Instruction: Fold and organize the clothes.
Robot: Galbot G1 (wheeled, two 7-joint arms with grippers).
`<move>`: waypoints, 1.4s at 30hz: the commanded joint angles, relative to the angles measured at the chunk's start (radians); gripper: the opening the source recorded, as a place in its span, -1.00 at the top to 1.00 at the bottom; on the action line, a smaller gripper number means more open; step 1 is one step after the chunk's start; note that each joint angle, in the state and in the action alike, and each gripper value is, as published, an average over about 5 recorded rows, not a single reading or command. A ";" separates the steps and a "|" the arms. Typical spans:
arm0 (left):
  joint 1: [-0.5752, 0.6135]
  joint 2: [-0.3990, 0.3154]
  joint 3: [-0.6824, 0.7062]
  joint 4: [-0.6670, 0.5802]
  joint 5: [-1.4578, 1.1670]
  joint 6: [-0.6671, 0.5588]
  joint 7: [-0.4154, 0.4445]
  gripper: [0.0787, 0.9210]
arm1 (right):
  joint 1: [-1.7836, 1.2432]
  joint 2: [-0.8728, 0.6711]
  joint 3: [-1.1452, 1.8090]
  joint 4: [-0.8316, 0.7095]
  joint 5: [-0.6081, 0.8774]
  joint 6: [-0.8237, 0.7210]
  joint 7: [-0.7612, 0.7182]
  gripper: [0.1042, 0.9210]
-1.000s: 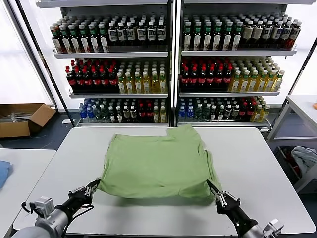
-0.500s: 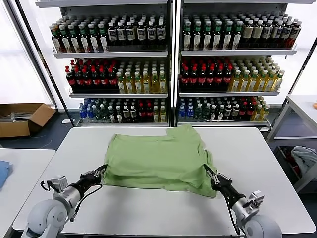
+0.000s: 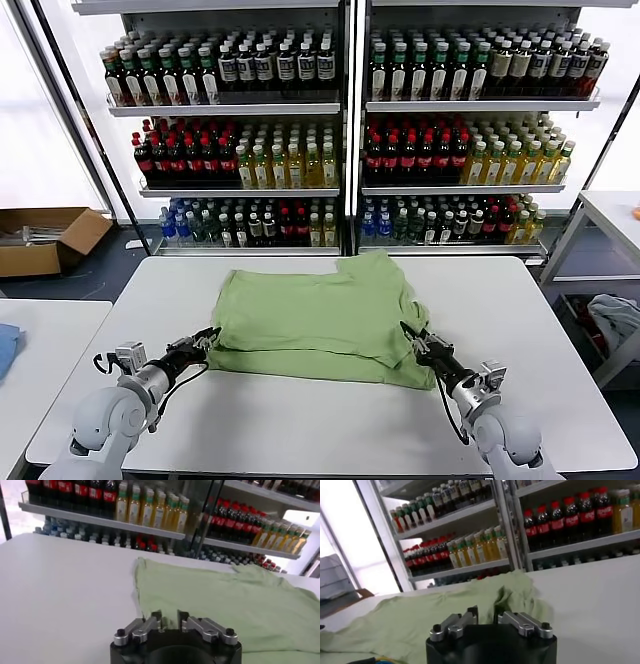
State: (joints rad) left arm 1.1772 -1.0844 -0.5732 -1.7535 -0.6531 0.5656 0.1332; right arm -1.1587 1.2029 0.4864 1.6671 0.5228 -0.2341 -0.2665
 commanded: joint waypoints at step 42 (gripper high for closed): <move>0.186 -0.021 -0.021 -0.075 -0.006 0.005 0.028 0.11 | -0.312 0.063 0.048 0.219 -0.179 -0.049 0.077 0.56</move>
State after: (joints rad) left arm 1.3545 -1.1005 -0.5986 -1.8312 -0.6583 0.5679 0.1501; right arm -1.4585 1.2602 0.5439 1.8903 0.3518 -0.2846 -0.1920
